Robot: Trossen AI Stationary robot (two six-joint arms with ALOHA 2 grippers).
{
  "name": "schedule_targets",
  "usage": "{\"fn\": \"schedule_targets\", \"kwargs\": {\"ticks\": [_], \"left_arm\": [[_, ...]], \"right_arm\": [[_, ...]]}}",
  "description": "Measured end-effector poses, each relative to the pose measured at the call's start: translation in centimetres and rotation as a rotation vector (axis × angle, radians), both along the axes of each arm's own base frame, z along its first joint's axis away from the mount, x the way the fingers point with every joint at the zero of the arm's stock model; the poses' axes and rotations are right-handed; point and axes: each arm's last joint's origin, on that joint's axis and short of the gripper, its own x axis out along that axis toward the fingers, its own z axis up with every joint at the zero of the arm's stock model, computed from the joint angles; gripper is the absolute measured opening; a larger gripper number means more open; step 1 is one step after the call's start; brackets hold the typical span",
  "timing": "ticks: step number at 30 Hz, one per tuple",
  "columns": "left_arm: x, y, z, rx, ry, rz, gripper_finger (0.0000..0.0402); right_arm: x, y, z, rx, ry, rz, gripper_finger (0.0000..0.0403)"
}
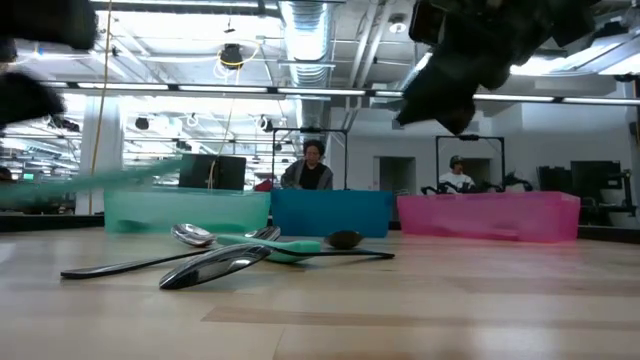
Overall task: Sort silverware by color (type)
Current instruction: Put the blue spoon into the light blue bin
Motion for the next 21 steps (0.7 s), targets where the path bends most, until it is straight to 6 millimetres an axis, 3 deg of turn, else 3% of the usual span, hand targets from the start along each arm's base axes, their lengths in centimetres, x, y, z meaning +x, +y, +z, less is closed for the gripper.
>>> {"fn": "schedule_targets", "kwargs": {"ticks": [11,16,21], "left_arm": [[-0.2,2.2,6.8,0.295,-0.503,-0.013,0.0014],[-0.2,2.4,9.1,0.353,-0.589,-0.135,0.0014],[0.5,2.4,10.5,0.316,-0.648,-0.308,0.0014]], "right_arm": [[1.1,0.3,2.4,-0.139,-0.302,0.029,0.0166],[1.5,0.5,3.2,-0.21,-0.425,0.06,0.0166],[2.3,0.8,2.5,-0.241,-0.466,0.074,0.0166]]}}
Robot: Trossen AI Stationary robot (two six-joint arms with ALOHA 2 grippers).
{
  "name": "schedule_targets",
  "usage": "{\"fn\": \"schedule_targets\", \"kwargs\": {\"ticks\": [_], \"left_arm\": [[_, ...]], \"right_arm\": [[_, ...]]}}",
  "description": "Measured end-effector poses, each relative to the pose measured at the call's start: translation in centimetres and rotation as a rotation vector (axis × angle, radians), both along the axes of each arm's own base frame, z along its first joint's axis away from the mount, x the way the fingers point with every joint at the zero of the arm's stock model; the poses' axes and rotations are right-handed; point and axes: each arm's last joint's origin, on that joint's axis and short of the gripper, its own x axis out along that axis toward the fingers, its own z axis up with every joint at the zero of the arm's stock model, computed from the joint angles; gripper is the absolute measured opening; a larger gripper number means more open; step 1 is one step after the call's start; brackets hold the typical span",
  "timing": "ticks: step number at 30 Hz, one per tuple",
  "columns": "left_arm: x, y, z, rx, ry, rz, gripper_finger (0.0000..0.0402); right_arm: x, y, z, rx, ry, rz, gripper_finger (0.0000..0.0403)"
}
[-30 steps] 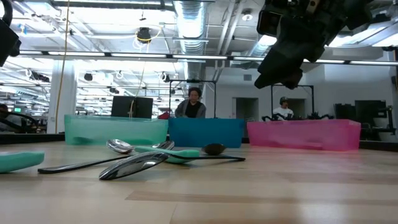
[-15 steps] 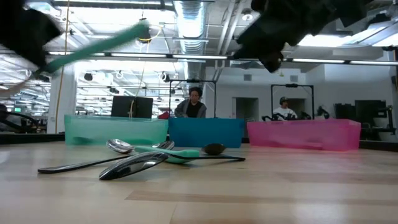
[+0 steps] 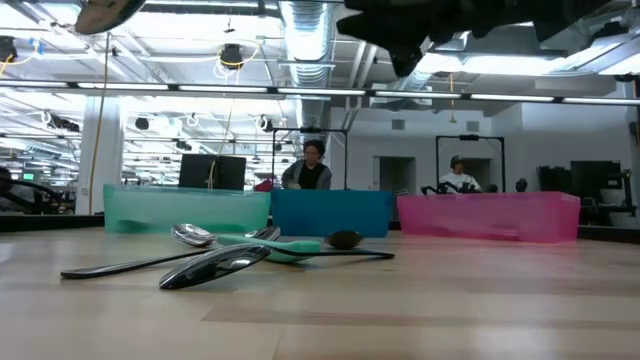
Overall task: Sort silverware by color (type)
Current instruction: Put the blue spoon into the light blue bin
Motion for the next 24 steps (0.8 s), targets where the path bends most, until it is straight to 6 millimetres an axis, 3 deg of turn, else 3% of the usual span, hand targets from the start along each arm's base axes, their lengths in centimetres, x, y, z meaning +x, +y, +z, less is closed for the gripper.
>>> {"fn": "schedule_targets", "kwargs": {"ticks": [8,15,20,24], "left_arm": [[-0.9,3.2,-3.2,-0.125,-0.104,-0.19,0.0013],[-2.7,6.5,-4.4,-0.209,-0.443,-0.291,0.0013],[-3.5,8.7,-6.7,-0.263,-0.525,-0.238,0.0013],[-3.6,9.4,-7.2,-0.265,-0.53,-0.212,0.0013]], "right_arm": [[1.5,0.5,-2.0,0.025,-0.032,0.006,0.0178],[2.7,1.1,-2.0,0.044,-0.133,0.017,0.0241],[5.2,1.6,-1.9,0.008,-0.178,0.017,0.0265],[7.3,2.1,-1.3,-0.033,-0.215,-0.021,0.0266]]}}
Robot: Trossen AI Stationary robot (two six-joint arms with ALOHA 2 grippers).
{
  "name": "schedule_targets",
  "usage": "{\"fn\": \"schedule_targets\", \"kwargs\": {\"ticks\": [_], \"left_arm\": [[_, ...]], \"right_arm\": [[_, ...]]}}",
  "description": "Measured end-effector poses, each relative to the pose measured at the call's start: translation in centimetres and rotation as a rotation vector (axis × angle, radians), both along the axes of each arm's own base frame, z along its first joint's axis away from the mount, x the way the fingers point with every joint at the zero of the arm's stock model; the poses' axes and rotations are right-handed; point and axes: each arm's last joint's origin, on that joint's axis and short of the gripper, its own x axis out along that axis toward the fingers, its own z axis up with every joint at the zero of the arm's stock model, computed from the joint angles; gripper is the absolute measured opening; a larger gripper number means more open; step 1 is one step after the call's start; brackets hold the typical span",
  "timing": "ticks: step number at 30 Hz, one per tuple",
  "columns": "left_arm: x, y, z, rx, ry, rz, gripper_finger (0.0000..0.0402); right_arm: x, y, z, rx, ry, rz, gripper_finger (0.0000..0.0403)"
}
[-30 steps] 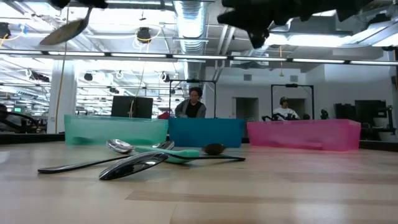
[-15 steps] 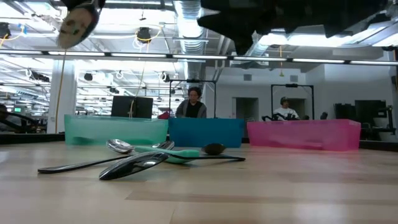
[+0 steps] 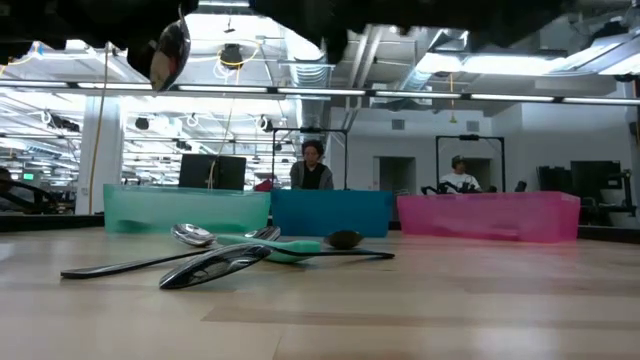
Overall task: Sort silverware by color (type)
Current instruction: Put the blue spoon into the light blue bin
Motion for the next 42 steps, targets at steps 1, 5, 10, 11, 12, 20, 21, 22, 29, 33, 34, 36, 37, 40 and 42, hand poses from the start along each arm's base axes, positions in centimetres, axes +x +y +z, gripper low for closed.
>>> {"fn": "schedule_targets", "kwargs": {"ticks": [1,5,10,11,12,20,21,22,29,33,34,36,37,40,42], "left_arm": [[0.0,0.0,0.0,0.004,-0.002,0.001,0.0013],[0.0,0.0,0.0,0.023,-0.001,-0.008,0.0013],[0.0,0.2,-0.1,0.059,0.003,0.031,0.0013],[0.0,0.2,-0.1,0.066,0.003,0.039,0.0013],[0.1,0.3,-0.1,0.071,0.003,0.044,0.0013],[0.4,1.0,-0.1,0.072,0.002,0.065,0.0013],[0.4,1.0,-0.1,0.072,0.002,0.06,0.0013],[0.5,1.1,-0.1,0.073,0.002,0.058,0.0013],[0.7,1.5,-0.1,0.072,0.002,0.06,0.0013],[0.8,1.8,-0.1,0.071,-0.001,0.053,0.0013],[0.8,1.9,-0.1,0.072,-0.001,0.048,0.0013],[0.9,2.0,-0.1,0.074,-0.002,0.042,0.0013],[0.9,2.1,-0.1,0.074,-0.002,0.043,0.0013],[1.0,2.2,-0.1,0.078,-0.004,0.048,0.0013],[1.0,2.2,-0.1,0.079,-0.004,0.049,0.0013]], "right_arm": [[0.6,0.1,0.2,-0.007,-0.011,-0.02,0.0266],[1.5,0.2,0.6,-0.044,-0.005,-0.08,0.0266],[2.7,0.2,1.1,-0.052,-0.016,-0.09,0.0266],[3.1,0.3,1.2,-0.05,-0.024,-0.081,0.0266],[3.4,0.4,1.3,-0.048,-0.032,-0.076,0.0266],[3.9,0.2,1.6,-0.062,-0.009,-0.078,0.0266],[3.9,0.2,1.6,-0.06,-0.015,-0.079,0.0266],[3.9,0.2,1.7,-0.057,-0.027,-0.081,0.0266],[4.0,-0.4,1.8,-0.055,-0.034,-0.091,0.0265],[4.1,-0.8,1.9,-0.046,-0.038,-0.101,0.0265],[4.1,-0.9,1.9,-0.046,-0.038,-0.103,0.0265],[4.1,-0.9,1.9,-0.045,-0.038,-0.105,0.0265],[4.1,-1.0,1.9,-0.038,-0.038,-0.111,0.0264],[4.1,-1.3,1.8,-0.003,-0.03,-0.155,0.0259],[4.2,-1.5,1.8,0.007,-0.026,-0.173,0.0249]]}}
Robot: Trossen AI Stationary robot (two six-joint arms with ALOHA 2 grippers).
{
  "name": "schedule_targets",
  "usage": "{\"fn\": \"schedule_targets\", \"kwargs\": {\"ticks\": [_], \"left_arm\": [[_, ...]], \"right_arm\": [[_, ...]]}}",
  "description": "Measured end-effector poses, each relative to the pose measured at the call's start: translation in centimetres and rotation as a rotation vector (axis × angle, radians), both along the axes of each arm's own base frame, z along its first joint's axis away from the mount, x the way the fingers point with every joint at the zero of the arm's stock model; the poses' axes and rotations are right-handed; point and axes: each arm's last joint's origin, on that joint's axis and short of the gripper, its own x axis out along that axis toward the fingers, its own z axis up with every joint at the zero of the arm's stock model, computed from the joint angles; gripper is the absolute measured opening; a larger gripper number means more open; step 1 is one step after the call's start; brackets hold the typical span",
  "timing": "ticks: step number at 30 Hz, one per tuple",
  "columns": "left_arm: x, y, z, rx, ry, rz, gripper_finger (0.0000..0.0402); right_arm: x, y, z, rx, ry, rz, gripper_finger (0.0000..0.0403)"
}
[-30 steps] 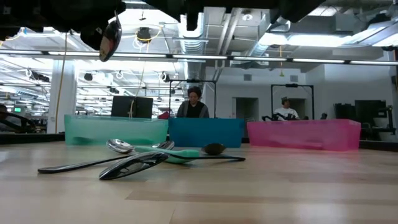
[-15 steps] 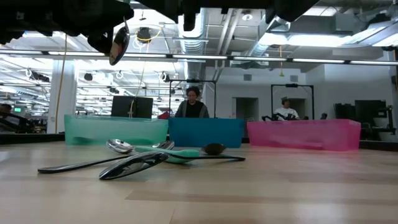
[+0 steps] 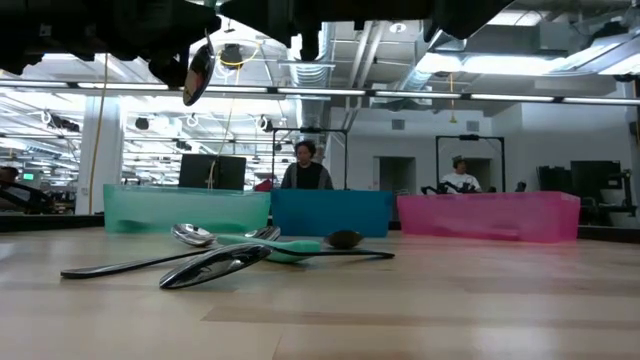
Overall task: Sort silverware by color (type)
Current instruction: Put the blue spoon into the light blue bin
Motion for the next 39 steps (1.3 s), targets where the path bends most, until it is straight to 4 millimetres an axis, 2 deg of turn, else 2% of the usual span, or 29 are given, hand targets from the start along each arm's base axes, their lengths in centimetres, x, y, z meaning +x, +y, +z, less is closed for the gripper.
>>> {"fn": "schedule_targets", "kwargs": {"ticks": [7,15,23,26,39], "left_arm": [[0.0,0.0,0.0,0.011,-0.001,0.008,0.0013],[0.0,0.2,0.0,0.009,-0.002,0.037,0.0013],[0.2,0.6,0.0,-0.017,-0.003,0.019,0.0015],[0.2,0.7,0.0,-0.015,-0.002,0.044,0.0029],[0.1,1.2,-1.2,-0.025,0.117,0.215,0.0173]], "right_arm": [[0.1,-0.2,-0.2,-0.003,0.021,-0.005,0.0184],[0.1,-0.3,-0.3,-0.024,0.027,0.0,0.0073],[0.0,-0.1,-0.2,-0.038,0.027,0.0,0.0069],[0.0,-0.2,-0.2,-0.037,0.027,-0.006,0.0069],[0.1,-0.7,-0.7,-0.013,0.075,-0.031,0.0069]]}}
